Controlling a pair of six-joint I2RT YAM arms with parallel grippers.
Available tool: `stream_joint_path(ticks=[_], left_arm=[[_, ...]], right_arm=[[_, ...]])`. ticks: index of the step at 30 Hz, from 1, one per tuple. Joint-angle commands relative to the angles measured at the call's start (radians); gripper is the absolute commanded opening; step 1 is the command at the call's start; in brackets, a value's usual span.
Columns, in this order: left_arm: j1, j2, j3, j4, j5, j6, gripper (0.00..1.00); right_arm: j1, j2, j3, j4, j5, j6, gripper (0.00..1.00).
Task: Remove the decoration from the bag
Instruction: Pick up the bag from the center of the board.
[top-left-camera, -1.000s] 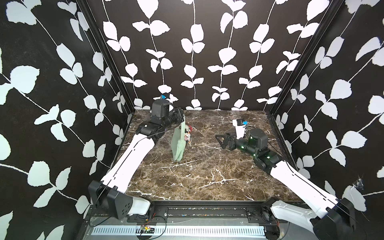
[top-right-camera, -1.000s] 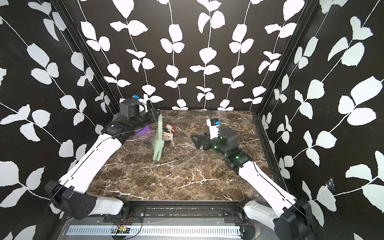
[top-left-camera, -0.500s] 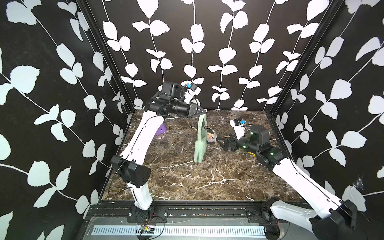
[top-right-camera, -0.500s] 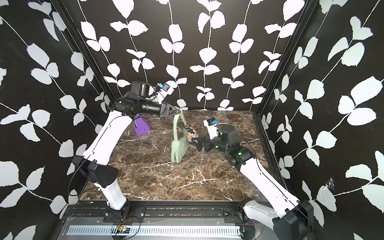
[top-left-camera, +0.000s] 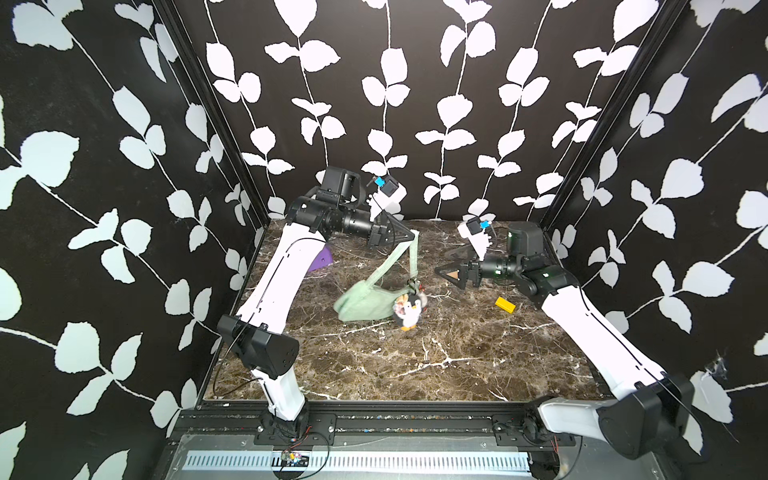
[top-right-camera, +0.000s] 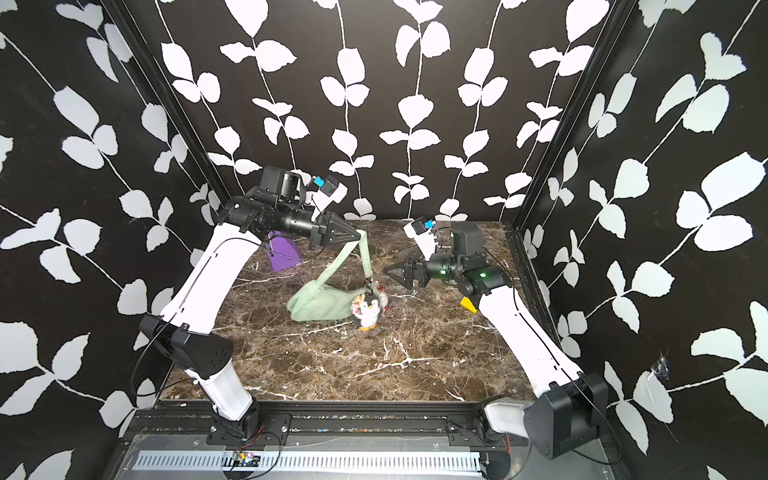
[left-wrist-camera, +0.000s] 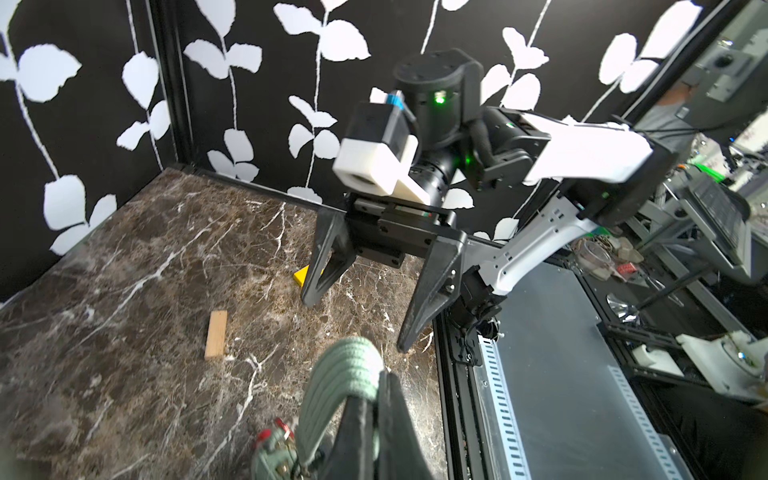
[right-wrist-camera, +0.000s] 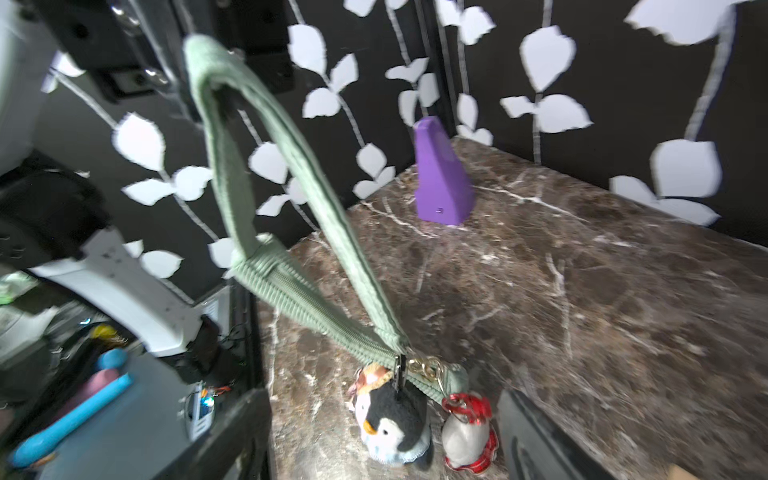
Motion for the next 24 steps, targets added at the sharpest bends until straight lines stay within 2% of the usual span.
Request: stream_joint_path(ticks=[1,4,9,13,18,24], left_arm=[[-0.003,-0.097,-0.06,0.177,0.117,0.051,0.0],[-0.002,-0.124,-0.122,0.317,0.164,0.0,0.0],[-0.003,-0.128,-0.159,0.46,0.254,-0.099,0.0],[-0.003,-0.126,-0.16,0.488,0.272,-0.129,0.0],[-0.002,-0.116,-0.16,0.569,0.278,-0.232,0.0],[-0.002,-0.13,-0.182,0.587,0.268,-0.244,0.0]], right_arm=[[0.006,0.029,0.029,0.028,-0.19,-0.018,0.74],[0.031,0.063,0.046,0.022,-0.204,-0.024,0.63],[0.04,0.088,0.043,-0.005,-0.135,-0.054,0.62],[0.038,0.077,0.028,-0.011,-0.053,-0.083,0.67],[0.018,0.024,-0.015,0.008,-0.012,-0.1,0.72],[0.006,-0.032,-0.061,0.053,0.028,-0.094,0.77]])
